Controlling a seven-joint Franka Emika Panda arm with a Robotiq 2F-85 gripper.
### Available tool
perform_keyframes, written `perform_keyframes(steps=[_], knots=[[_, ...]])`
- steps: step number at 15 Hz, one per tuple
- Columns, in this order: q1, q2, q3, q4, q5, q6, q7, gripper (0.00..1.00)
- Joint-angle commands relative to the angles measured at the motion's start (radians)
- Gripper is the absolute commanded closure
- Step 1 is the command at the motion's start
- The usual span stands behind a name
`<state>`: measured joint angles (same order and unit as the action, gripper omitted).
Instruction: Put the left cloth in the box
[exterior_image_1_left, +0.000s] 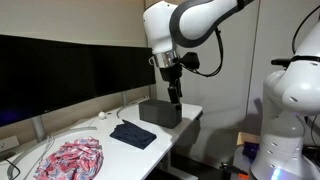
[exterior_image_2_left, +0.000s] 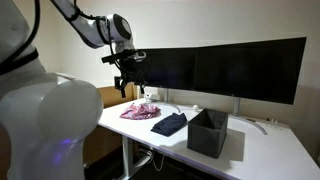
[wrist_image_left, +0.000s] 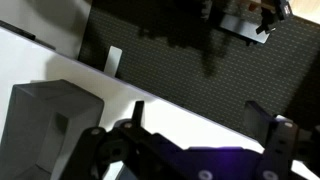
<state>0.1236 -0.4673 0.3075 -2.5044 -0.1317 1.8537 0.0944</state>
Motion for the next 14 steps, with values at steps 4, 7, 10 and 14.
perform_keyframes(steps=[4, 7, 10, 14], knots=[[0.030, 0.005, -0.027, 0.002, -0.012, -0.003, 0.012, 0.00], [0.030, 0.005, -0.027, 0.002, -0.012, -0.003, 0.012, 0.00], [0.030, 0.005, -0.027, 0.002, -0.012, -0.003, 0.012, 0.00], [0.030, -0.032, -0.043, -0.033, -0.007, 0.011, 0.004, 0.00]])
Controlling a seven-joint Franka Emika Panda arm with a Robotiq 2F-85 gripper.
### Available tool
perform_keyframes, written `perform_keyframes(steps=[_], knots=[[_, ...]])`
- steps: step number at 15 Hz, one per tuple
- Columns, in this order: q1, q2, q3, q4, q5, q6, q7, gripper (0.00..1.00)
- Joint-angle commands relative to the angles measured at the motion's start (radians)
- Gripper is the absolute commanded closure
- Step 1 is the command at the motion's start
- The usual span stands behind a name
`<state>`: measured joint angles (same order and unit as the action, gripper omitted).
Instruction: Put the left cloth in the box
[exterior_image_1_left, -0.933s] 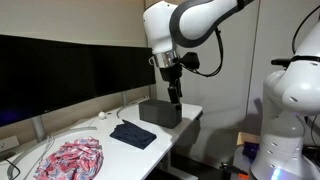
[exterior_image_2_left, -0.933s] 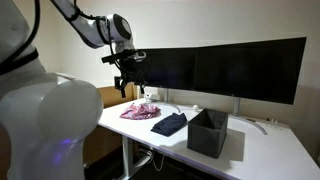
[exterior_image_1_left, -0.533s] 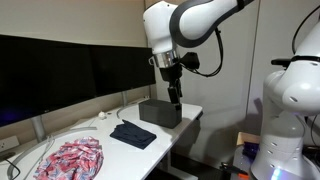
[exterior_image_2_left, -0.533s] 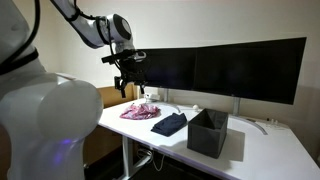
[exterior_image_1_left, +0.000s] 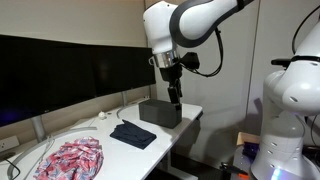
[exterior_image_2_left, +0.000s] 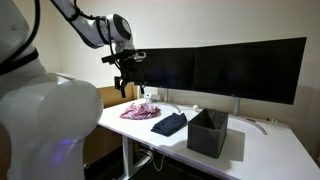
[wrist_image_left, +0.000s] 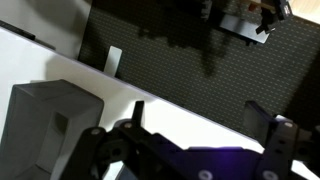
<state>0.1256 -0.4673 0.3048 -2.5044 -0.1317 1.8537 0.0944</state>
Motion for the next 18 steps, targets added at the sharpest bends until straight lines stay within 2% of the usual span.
perform_keyframes(steps=[1, 9, 18], knots=[[0.022, -0.002, -0.033, -0.009, -0.027, 0.017, 0.022, 0.00], [0.014, 0.065, -0.036, 0.040, -0.068, 0.020, 0.058, 0.00], [0.037, 0.230, -0.012, 0.188, -0.127, 0.029, 0.068, 0.00]])
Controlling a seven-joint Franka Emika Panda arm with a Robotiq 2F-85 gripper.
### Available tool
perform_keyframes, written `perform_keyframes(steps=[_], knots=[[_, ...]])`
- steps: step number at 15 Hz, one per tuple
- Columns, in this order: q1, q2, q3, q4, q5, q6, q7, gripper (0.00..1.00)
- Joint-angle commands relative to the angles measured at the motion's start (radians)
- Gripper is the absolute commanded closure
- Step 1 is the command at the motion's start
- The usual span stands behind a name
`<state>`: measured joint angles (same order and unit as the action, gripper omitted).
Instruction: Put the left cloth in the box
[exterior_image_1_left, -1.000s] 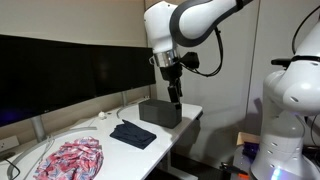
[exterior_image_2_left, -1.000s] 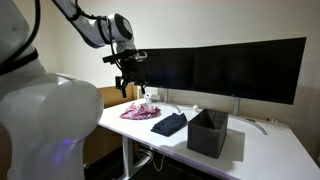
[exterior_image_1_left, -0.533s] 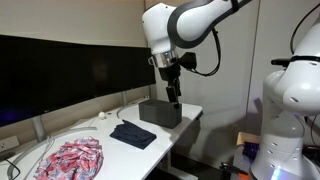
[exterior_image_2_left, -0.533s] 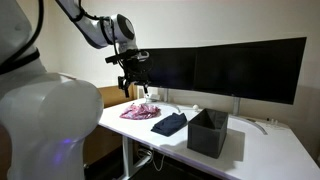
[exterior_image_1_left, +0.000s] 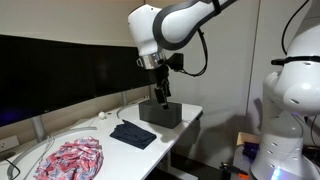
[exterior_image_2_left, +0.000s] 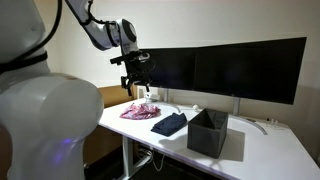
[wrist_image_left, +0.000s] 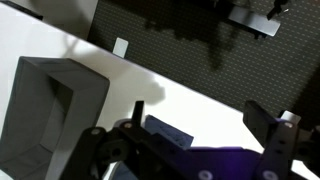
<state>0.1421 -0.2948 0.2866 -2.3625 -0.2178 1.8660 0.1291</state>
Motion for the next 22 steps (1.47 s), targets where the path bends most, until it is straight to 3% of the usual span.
perform_keyframes(steps=[1, 22], knots=[[0.027, 0.072, 0.006, 0.060, -0.046, 0.017, 0.030, 0.00], [0.130, 0.252, 0.042, 0.235, -0.106, -0.005, 0.016, 0.00]])
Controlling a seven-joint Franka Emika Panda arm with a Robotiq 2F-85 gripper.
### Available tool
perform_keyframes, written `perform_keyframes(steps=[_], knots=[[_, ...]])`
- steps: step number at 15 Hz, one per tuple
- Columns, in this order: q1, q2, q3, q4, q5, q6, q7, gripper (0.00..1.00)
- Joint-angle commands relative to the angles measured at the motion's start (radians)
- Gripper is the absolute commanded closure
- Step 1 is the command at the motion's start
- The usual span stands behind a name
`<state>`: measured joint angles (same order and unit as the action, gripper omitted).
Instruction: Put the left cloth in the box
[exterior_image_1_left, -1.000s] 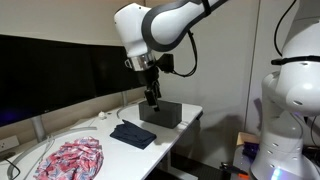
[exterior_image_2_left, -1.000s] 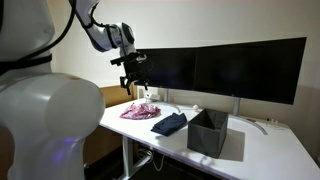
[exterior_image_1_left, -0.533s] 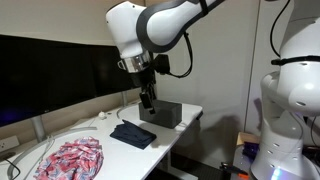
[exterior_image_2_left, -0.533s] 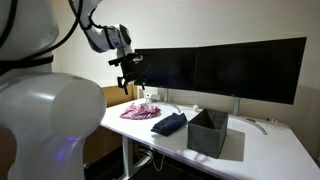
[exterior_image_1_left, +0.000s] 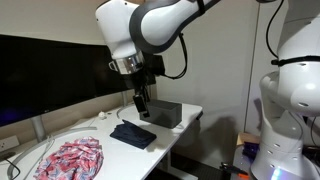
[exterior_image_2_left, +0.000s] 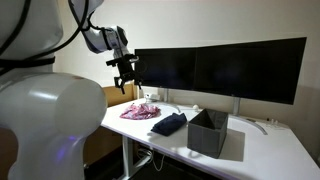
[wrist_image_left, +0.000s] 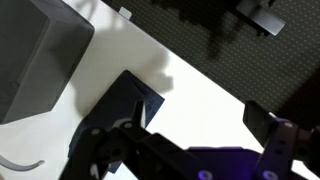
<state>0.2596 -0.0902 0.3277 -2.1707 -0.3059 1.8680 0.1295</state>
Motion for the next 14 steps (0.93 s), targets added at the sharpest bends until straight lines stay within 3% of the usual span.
perform_keyframes(steps=[1, 9, 14], knots=[[0.016, 0.061, 0.000, 0.056, -0.013, -0.009, 0.015, 0.00], [0.033, 0.200, -0.012, 0.209, -0.017, -0.029, 0.028, 0.00], [0.065, 0.277, -0.022, 0.284, -0.015, 0.004, 0.109, 0.00]])
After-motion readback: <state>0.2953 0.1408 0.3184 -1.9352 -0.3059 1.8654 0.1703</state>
